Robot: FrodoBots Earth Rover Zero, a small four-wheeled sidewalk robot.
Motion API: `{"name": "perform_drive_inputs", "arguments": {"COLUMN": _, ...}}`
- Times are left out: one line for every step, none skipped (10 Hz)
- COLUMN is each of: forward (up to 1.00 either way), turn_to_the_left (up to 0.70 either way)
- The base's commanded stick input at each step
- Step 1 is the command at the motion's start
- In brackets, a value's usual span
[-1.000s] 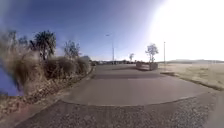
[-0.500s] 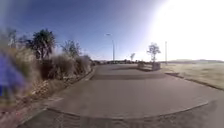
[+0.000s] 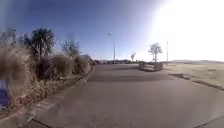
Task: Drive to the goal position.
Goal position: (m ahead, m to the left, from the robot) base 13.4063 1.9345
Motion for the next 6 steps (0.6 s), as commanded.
{"name": "perform_drive_inputs", "arguments": {"forward": 0.70, "turn_to_the_left": 0.00}}
{"name": "perform_drive_inputs", "arguments": {"forward": 0.70, "turn_to_the_left": 0.00}}
{"name": "perform_drive_inputs", "arguments": {"forward": 0.70, "turn_to_the_left": 0.00}}
{"name": "perform_drive_inputs", "arguments": {"forward": 0.70, "turn_to_the_left": 0.00}}
{"name": "perform_drive_inputs", "arguments": {"forward": 0.70, "turn_to_the_left": 0.00}}
{"name": "perform_drive_inputs", "arguments": {"forward": 0.70, "turn_to_the_left": 0.00}}
